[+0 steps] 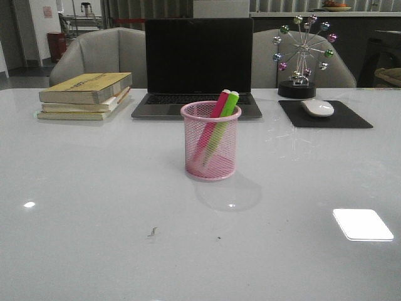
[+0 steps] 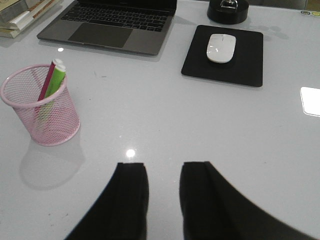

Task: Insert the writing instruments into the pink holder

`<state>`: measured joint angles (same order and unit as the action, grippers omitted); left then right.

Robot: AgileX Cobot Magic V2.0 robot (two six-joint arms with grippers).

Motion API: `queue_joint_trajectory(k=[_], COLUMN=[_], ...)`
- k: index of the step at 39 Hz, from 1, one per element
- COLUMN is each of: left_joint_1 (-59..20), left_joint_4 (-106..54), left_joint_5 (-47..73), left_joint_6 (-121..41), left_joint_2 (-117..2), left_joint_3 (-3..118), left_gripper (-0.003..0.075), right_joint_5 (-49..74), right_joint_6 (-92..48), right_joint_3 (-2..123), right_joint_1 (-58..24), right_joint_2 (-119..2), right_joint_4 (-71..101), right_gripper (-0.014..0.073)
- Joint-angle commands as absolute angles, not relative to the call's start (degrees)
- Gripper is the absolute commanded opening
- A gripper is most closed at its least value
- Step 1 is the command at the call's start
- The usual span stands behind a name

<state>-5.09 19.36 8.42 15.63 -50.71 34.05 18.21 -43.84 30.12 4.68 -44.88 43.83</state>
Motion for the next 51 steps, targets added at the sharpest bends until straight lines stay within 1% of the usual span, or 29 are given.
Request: queue_joint_trajectory(k=[1,11,42,45,51], left_joint_1=[-4.4,-4.4,-4.4,-4.4,-4.4], left_joint_4=[19.0,20.9,20.9,20.9,20.9], left_joint_5=[1.8,-4.9,-6.6,-6.6,-6.6], left_joint_6=[15.7,15.7,15.7,15.7,15.7], left_joint_2=[-49.3,-49.1,-49.1,-49.1,-49.1], left_joint_3=[33.5,33.3,33.3,33.3,33.3], left_gripper=[0.0313,0.0313,0.0312,0.0286,0.0169], right_joint_5=[15.4,15.4,15.0,15.0,15.0], right_joint_6=[-44.2,-44.2,-44.2,-44.2,-44.2], right_joint_3=[31.6,31.6,31.6,31.6,31.6], right_joint_1=[4.5,4.5,4.5,4.5,4.5], right_joint_2=[-45.0,-45.0,-45.0,-45.0,-45.0], right_joint_4=[45.4,45.4,45.4,45.4,45.4], right_gripper=[0.0309,0.0309,0.0309,0.0309,0.0309])
